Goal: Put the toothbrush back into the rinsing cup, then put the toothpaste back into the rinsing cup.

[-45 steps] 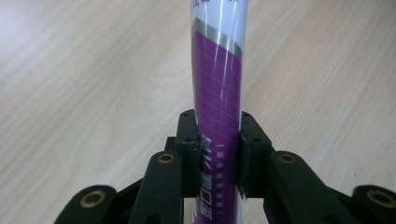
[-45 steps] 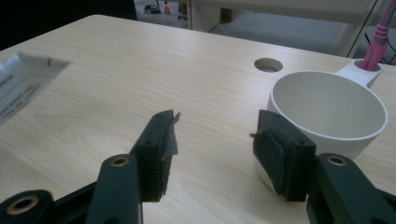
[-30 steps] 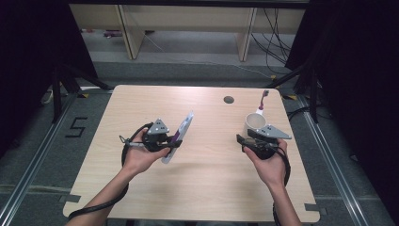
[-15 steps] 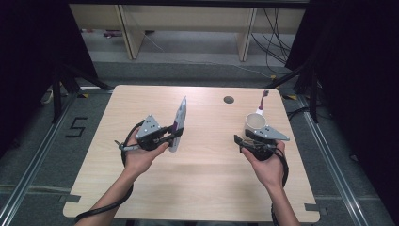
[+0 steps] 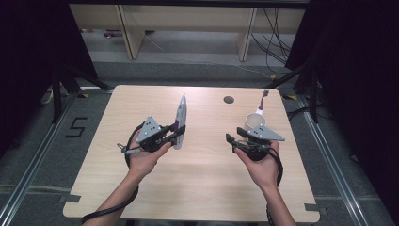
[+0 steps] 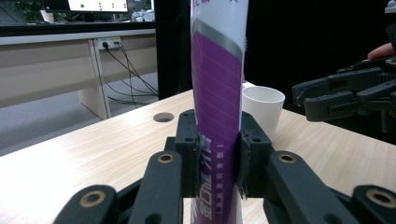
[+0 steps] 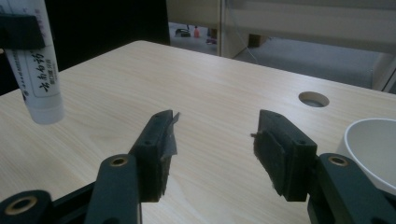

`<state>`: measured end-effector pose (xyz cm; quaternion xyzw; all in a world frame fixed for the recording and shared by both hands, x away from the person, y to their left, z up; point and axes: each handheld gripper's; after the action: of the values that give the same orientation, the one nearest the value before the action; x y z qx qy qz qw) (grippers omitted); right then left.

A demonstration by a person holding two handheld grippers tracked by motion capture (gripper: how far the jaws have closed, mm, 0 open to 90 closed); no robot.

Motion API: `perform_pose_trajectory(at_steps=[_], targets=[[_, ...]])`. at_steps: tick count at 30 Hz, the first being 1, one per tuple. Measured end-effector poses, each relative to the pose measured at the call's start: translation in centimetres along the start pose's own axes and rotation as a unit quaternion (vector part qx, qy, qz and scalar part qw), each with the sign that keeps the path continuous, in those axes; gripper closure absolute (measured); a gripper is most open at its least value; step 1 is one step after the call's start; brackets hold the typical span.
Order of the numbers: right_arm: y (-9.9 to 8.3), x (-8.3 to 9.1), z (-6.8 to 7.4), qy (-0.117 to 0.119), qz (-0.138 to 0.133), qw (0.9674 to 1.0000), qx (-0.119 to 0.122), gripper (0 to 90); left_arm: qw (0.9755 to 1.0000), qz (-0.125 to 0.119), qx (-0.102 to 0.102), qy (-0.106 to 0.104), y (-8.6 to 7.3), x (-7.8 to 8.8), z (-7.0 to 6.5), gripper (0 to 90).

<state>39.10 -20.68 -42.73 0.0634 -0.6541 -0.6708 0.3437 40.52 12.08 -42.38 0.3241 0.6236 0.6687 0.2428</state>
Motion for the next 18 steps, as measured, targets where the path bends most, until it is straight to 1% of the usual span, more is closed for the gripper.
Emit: perform_pose_trajectory(at_steps=[1, 2, 3, 5, 7, 8, 9, 10, 11, 12, 13, 14, 15, 16, 17, 18], targets=[[0.1, -0.1, -0.1, 0.008, -0.001, 0.9999, 0.013, 47.1, 1.0000, -0.001, 0.001, 0.000, 0.0, 0.0, 0.0, 73.8], [0.1, 0.0, 0.2, 0.007, -0.001, 1.0000, -0.004, 47.0, 1.0000, -0.004, 0.001, 0.001, 0.0, -0.1, 0.0, 73.8], [0.2, 0.0, 0.1, 0.008, -0.010, 0.9999, 0.010, 47.0, 1.0000, -0.007, 0.001, 0.003, 0.1, -0.2, 0.0, 73.8], [0.5, 0.1, 0.4, 0.017, -0.022, 0.9996, -0.008, 46.4, 0.9999, -0.012, 0.001, 0.001, 0.1, -0.4, 0.0, 73.8], [0.9, 0.1, 0.6, 0.022, -0.030, 0.9993, -0.010, 45.2, 0.9999, -0.015, 0.001, 0.001, 0.1, -0.7, -0.2, 73.8], [1.0, 0.0, 0.6, 0.024, -0.036, 0.9990, 0.002, 45.2, 0.9999, -0.015, 0.002, 0.002, 0.1, -0.8, -0.2, 73.8], [1.2, 0.0, 0.9, 0.031, -0.038, 0.9988, -0.010, 45.0, 0.9999, -0.015, 0.001, 0.000, 0.1, -0.9, -0.3, 73.8], [1.3, -0.1, 1.0, 0.034, -0.043, 0.9985, -0.005, 44.9, 0.9999, -0.016, 0.002, 0.001, 0.1, -1.0, -0.4, 73.7], [1.4, -0.1, 1.2, 0.033, -0.043, 0.9984, -0.014, 44.6, 0.9999, -0.016, 0.003, 0.002, 0.1, -1.0, -0.5, 73.8], [1.5, -0.1, 1.3, 0.041, -0.042, 0.9981, -0.016, 44.4, 0.9999, -0.015, 0.002, 0.000, 0.1, -1.0, -0.5, 73.8], [1.6, -0.1, 1.4, 0.039, -0.043, 0.9982, -0.014, 44.1, 0.9999, -0.016, 0.002, 0.001, 0.1, -1.0, -0.6, 73.7], [1.7, -0.1, 1.5, 0.042, -0.047, 0.9980, -0.008, 43.6, 0.9998, -0.017, 0.000, 0.002, 0.1, -1.0, -0.6, 73.8], [1.8, -0.2, 1.6, 0.043, -0.056, 0.9974, -0.014, 42.6, 0.9998, -0.018, -0.001, 0.003, 0.2, -1.0, -0.7, 73.7], [1.9, -0.2, 1.8, 0.046, -0.058, 0.9970, -0.022, 41.9, 0.9997, -0.023, -0.001, 0.001, 0.2, -1.0, -0.8, 73.7], [2.0, -0.2, 2.0, 0.047, -0.059, 0.9968, -0.026, 42.0, 0.9998, -0.020, -0.001, 0.003, 0.3, -1.0, -0.9, 73.7], [2.1, -0.4, 2.0, 0.048, -0.066, 0.9966, -0.015, 41.7, 0.9998, -0.022, -0.002, 0.003, 0.3, -1.0, -0.9, 73.7]])
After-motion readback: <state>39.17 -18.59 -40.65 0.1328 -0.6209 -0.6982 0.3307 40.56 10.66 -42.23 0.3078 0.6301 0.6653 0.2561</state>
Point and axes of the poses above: each handheld gripper's, and its own axes: x roughly backward along the jaws, y roughly out of its top, z roughly to its left, and after that the axes turned 3 degrees about -x, right-handed
